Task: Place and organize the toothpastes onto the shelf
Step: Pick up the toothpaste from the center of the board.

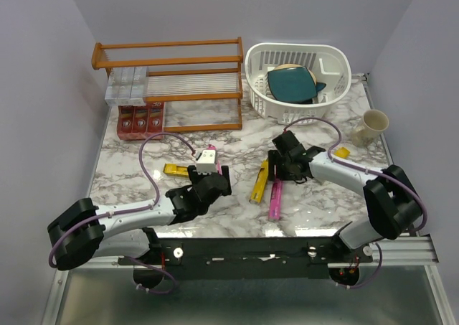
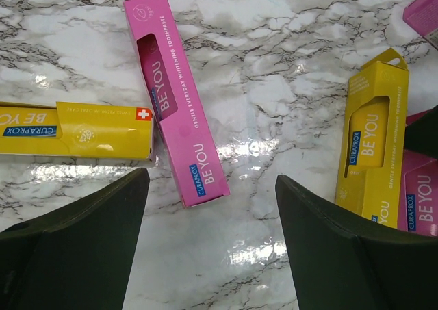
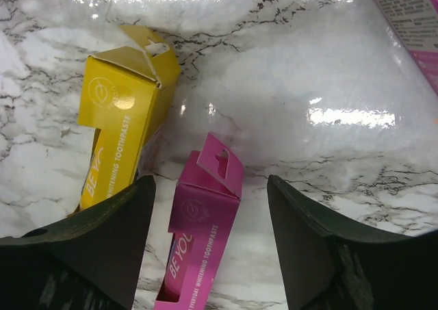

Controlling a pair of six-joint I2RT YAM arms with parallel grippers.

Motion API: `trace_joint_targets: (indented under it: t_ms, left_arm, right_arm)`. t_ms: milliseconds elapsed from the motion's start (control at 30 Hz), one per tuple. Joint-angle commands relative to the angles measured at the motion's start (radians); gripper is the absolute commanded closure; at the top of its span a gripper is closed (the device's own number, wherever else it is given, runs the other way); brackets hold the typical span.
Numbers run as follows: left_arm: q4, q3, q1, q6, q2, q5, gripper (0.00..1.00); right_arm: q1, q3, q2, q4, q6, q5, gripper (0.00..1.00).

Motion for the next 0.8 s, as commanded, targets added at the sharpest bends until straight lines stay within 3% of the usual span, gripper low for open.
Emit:
trace_joint_targets:
  t_ms: [0, 267, 533, 767]
  left_arm:
    - [0.038, -0.013, 0.006, 0.005, -0.028, 0.023, 0.13]
    - [0.056, 0.009, 0.006, 0.03, -0.013, 0.106, 0.13]
    - [0.067, 0.065, 0.0, 0.048, 0.024, 0.25, 0.11]
    - [0.235, 0.067, -0.028, 0.1, 0.015, 0.474, 0.08]
  right_arm:
    - [0.026, 0.038, 0.054, -0.046, 0.033, 0.096, 0.32]
    - [0.03, -0.006, -0.018, -0.03, 0.036, 0.078, 0.65]
    - [0.03, -0.089, -0.252, 0.046, 0.066, 0.07, 0.74]
    - [0.03, -0.151, -0.481, 0.125, 0.132, 0.131, 0.75]
